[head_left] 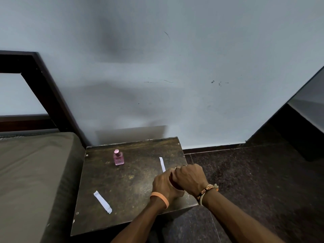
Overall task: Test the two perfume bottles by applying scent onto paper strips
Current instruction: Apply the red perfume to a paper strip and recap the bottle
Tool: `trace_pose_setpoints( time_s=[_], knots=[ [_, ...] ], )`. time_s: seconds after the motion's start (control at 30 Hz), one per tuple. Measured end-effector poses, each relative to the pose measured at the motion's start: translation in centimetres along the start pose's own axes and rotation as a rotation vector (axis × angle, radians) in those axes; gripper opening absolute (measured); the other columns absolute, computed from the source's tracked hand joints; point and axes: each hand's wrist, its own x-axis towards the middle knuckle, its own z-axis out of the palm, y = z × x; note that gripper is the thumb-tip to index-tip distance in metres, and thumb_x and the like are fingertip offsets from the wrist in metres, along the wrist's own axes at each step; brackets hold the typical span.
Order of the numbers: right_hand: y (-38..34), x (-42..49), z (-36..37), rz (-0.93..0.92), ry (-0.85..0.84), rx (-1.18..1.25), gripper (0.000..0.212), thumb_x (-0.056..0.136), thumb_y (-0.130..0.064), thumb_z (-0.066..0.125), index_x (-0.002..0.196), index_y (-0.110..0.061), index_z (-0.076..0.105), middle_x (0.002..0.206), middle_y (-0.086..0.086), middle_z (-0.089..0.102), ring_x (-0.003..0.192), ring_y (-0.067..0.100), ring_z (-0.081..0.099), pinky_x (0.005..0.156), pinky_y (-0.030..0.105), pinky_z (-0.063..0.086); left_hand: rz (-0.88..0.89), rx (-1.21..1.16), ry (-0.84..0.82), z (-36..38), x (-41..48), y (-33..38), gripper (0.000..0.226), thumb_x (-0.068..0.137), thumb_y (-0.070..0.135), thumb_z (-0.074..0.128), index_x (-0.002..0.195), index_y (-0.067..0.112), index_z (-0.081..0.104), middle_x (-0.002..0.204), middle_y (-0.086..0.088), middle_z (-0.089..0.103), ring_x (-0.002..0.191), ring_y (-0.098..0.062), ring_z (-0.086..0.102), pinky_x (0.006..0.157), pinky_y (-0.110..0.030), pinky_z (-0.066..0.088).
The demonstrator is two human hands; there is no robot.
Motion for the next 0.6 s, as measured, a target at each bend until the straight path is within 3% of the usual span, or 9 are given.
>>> trace_pose_setpoints(
  time_s=[0.13,0.4,0.5,0.6],
  knots=[
    [-1.6,-0.1,-0.2,0.226,-0.011,0.142,0.03,0.104,-0.027,0.026,0.084,-0.02,0.048,0.074,0.001,0.054,0.062,0.022,0.052,0.06,0.029,0.039,-0.002,-0.077,0.015,-0.2,0.0,-0.2,0.059,0.06,0.055,0.068,0.113,0.028,0.061,0.106,0.003,0.071,0.1,-0.017,0.064,0.095,-0.031,0.048],
    [-2.0,0.0,-0.6,0.343,-0.08,0.211,0.028,0.104,-0.027,0.025,0.087,-0.02,0.045,0.078,0.001,0.051,0.068,0.019,0.052,0.065,0.031,0.044,-0.002,-0.068,-0.009,-0.1,0.1,-0.2,0.054,0.07,0.051,0.072,0.118,0.028,0.058,0.112,0.002,0.068,0.105,-0.016,0.062,0.097,-0.025,0.043],
    [-2.2,0.3,-0.6,0.388,-0.097,0.24,0.031,0.104,-0.029,0.027,0.092,-0.02,0.054,0.084,0.002,0.061,0.076,0.02,0.061,0.065,0.031,0.043,-0.009,-0.045,0.018,-0.1,0.0,-0.4,0.045,0.066,0.054,0.069,0.104,0.031,0.061,0.098,0.007,0.071,0.091,-0.012,0.064,0.087,-0.022,0.048],
    [-2.6,0.1,0.2,0.498,-0.056,0.413,0.032,0.1,-0.047,0.035,0.091,-0.021,0.051,0.085,0.0,0.063,0.079,0.02,0.066,0.063,0.03,0.045,-0.022,-0.091,0.046,-0.2,-0.3,-0.3,0.03,0.067,0.048,0.069,0.087,0.027,0.059,0.082,0.008,0.069,0.073,-0.009,0.061,0.074,-0.022,0.05]
  ],
)
